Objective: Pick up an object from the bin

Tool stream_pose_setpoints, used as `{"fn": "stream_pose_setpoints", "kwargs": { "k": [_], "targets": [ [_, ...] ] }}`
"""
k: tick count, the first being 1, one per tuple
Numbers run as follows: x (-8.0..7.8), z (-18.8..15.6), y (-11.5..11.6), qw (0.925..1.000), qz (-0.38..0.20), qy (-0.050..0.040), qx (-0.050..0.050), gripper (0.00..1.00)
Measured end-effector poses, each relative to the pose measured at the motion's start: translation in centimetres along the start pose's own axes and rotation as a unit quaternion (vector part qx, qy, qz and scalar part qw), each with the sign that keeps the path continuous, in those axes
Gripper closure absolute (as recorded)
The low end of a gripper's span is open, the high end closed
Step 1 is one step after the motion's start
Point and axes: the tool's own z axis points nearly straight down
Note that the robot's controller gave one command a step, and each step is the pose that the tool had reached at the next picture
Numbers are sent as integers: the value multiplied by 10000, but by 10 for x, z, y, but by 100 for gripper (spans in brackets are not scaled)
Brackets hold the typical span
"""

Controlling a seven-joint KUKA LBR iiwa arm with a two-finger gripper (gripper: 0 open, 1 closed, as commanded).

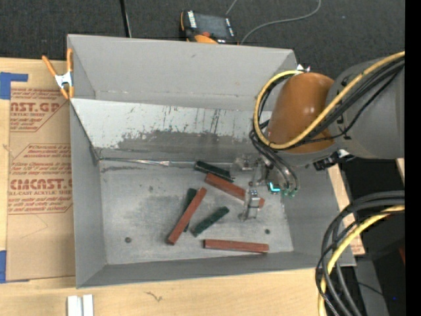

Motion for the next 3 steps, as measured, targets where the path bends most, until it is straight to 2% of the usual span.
{"fn": "stream_pose_setpoints", "kwargs": {
  "k": [1, 2, 3],
  "targets": [
    [12, 57, 23, 9958, -915, -54, 5, 0],
    [13, 58, 23, 9958, -914, -37, 4, 100],
    [1, -110, 37, 9872, -1593, -88, 12, 100]
  ]
}}
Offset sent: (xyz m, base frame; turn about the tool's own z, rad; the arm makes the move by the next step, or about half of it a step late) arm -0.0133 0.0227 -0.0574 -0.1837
